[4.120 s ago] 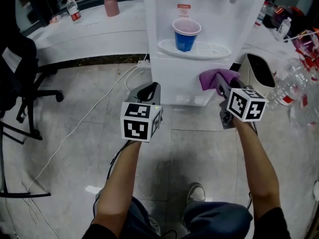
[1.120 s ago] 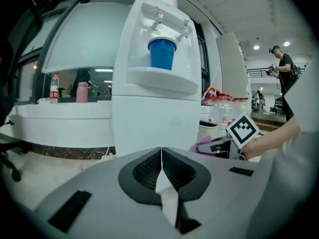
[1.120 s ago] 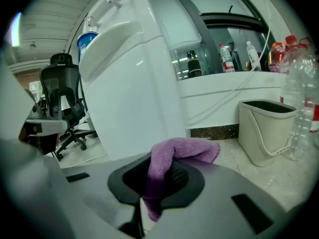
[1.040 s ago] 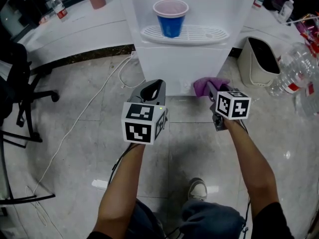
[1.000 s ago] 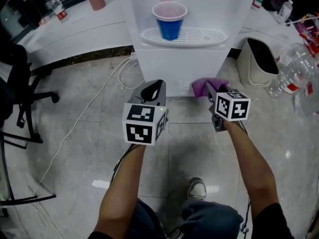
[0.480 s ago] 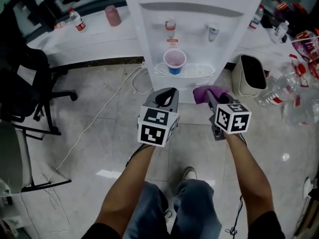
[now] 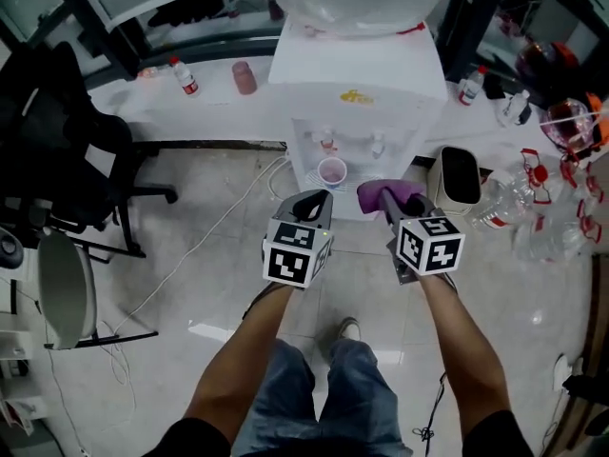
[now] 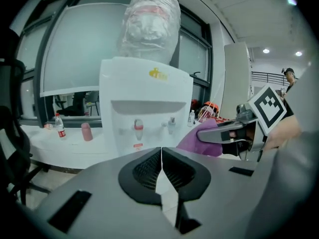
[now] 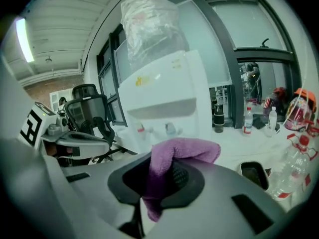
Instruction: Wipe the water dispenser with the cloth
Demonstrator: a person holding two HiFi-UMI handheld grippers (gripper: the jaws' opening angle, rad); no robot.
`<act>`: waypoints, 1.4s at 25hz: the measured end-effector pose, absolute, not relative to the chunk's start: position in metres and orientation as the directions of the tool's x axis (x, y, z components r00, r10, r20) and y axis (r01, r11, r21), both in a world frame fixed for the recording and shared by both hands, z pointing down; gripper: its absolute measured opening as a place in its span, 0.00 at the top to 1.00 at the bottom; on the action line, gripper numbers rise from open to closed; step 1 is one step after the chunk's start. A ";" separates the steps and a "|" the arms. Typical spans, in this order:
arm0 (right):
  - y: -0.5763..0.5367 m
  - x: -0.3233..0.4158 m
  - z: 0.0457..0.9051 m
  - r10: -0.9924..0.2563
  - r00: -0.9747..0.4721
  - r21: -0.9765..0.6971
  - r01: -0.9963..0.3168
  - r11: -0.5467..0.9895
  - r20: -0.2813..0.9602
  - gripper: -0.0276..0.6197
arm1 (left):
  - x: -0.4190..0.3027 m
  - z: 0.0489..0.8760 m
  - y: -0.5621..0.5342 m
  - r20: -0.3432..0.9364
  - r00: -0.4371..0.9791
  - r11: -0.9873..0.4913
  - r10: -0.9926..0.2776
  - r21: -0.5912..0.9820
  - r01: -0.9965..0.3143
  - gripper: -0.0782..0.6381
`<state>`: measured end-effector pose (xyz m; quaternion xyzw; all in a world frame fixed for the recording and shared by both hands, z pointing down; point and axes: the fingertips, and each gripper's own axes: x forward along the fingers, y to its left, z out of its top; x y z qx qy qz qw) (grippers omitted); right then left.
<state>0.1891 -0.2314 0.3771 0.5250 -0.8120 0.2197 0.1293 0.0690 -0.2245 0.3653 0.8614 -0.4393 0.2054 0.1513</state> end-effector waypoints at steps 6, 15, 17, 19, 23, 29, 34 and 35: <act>-0.221 0.193 0.277 -0.798 -0.421 -0.163 -0.906 0.390 0.432 0.90 | 0.064 0.268 -0.219 0.489 0.495 -0.525 -0.718 0.086 -0.847 0.85; -0.223 0.197 0.123 -0.841 -0.426 -0.071 -0.901 0.428 0.335 0.89 | 0.057 0.137 -0.224 0.435 0.454 -0.487 -0.778 0.040 -0.873 0.85; -0.222 0.199 0.099 -0.852 -0.423 -0.061 -0.903 0.426 0.309 0.89 | 0.056 0.115 -0.224 0.411 0.447 -0.475 -0.794 0.038 -0.879 0.85; -0.217 0.202 0.085 -0.860 -0.418 -0.059 -0.906 0.420 0.293 0.90 | 0.055 0.100 -0.222 0.401 0.439 -0.473 -0.804 0.018 -0.881 0.85; -0.212 0.214 0.059 -0.877 -0.403 -0.052 -0.913 0.404 0.262 0.89 | 0.056 0.073 -0.223 0.375 0.424 -0.461 -0.824 -0.010 -0.887 0.85; -0.209 0.220 0.031 -0.886 -0.413 -0.035 -0.909 0.415 0.211 0.90 | 0.067 0.056 -0.213 0.337 0.429 -0.467 -0.838 -0.035 -0.884 0.85; -0.206 0.219 0.035 -0.882 -0.418 -0.010 -0.905 0.426 0.217 0.90 | 0.066 0.056 -0.211 0.327 0.423 -0.455 -0.845 -0.027 -0.890 0.85; -0.206 0.219 0.035 -0.882 -0.418 -0.009 -0.905 0.426 0.217 0.90 | 0.066 0.055 -0.211 0.324 0.422 -0.454 -0.847 -0.028 -0.890 0.85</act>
